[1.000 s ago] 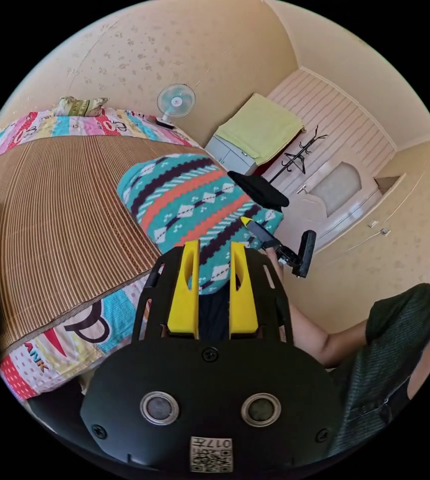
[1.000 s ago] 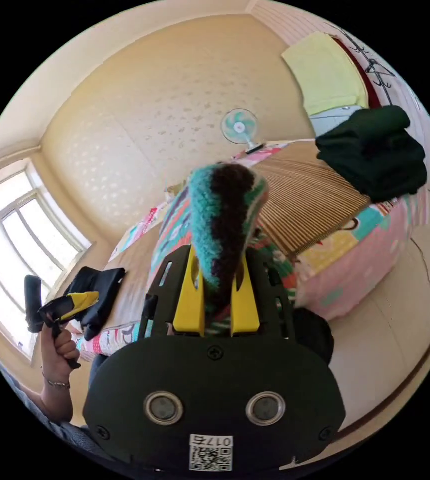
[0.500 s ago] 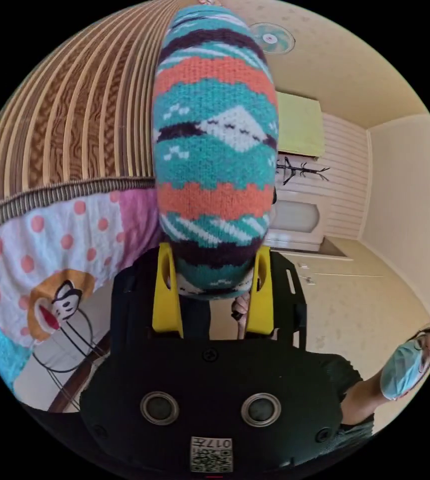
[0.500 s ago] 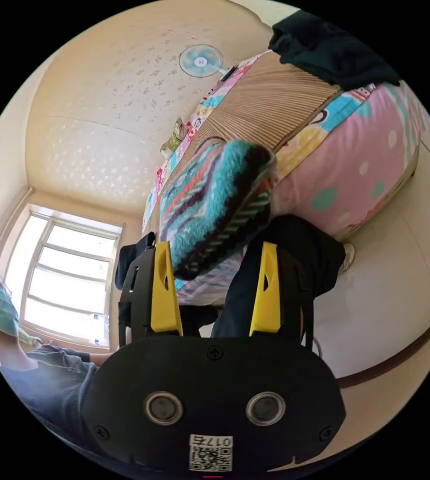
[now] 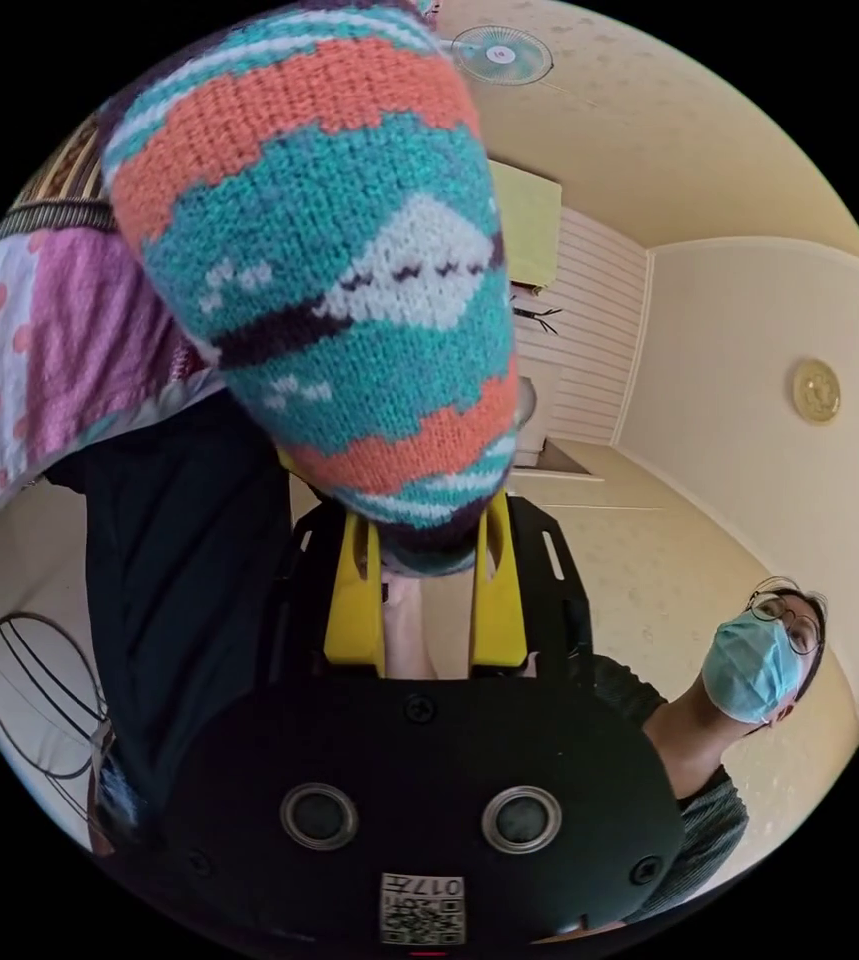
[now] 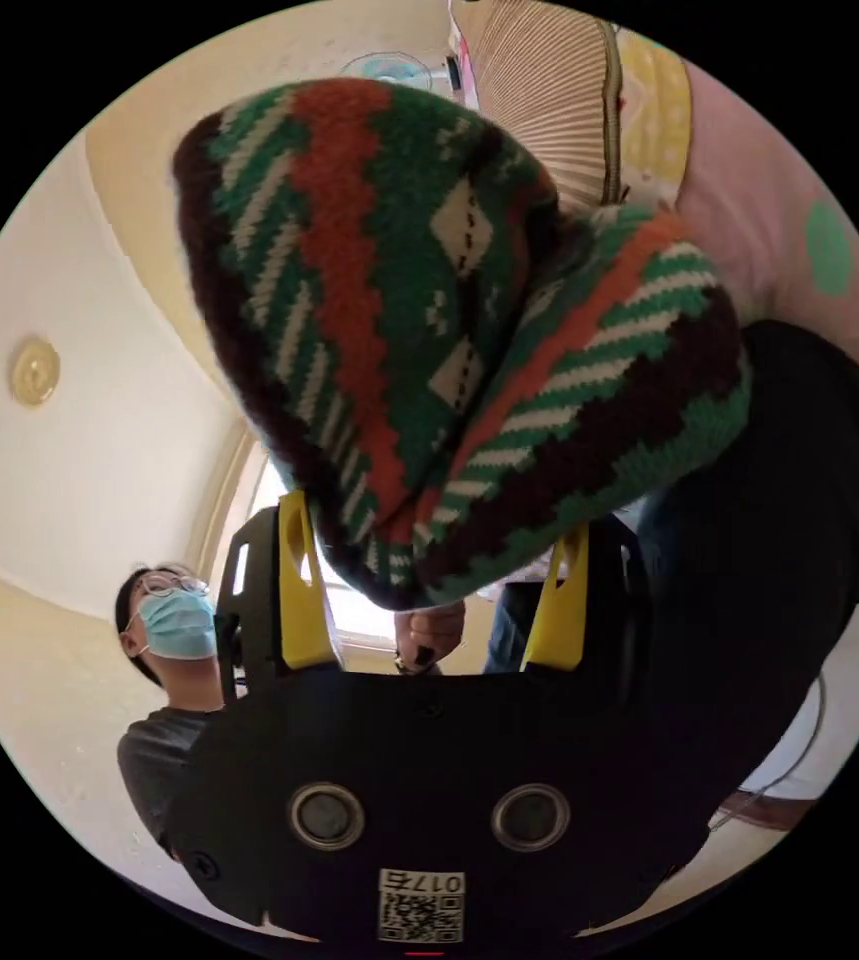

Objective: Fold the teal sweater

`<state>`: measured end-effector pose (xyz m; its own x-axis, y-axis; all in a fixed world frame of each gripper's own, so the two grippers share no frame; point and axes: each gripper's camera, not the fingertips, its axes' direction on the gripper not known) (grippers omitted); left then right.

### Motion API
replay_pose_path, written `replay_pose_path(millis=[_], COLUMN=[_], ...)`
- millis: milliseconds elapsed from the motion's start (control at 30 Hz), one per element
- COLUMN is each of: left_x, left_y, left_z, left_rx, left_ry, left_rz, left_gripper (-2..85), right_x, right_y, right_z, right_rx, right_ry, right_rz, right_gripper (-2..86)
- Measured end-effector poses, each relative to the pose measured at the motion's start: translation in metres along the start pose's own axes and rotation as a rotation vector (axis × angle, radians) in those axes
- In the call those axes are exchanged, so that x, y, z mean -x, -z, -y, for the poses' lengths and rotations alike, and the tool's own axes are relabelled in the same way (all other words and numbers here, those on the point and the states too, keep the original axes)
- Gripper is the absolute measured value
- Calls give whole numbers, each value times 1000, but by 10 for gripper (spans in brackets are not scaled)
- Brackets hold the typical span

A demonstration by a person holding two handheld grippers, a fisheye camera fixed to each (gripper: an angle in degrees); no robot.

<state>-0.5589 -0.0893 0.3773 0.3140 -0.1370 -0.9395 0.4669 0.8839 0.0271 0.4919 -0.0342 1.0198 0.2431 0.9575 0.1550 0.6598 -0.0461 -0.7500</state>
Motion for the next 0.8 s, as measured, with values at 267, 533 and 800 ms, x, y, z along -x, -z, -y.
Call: replay_pose_path(millis=[267, 533, 800], left_x=[-6, -62, -144], left_y=[-5, -51, -100], left_z=[-23, -53, -104], left_rx=[49, 53, 48], left_ry=[-30, -254, -609], left_rz=[207, 355, 526], left_gripper=[133, 131, 146], right_x=[49, 126, 347], right_y=[5, -2, 12], right_z=[-17, -23, 28], right_rx=[-18, -49, -78], right_ry=[14, 265, 815], right_rz=[34, 125, 148], right_gripper=[319, 181, 166])
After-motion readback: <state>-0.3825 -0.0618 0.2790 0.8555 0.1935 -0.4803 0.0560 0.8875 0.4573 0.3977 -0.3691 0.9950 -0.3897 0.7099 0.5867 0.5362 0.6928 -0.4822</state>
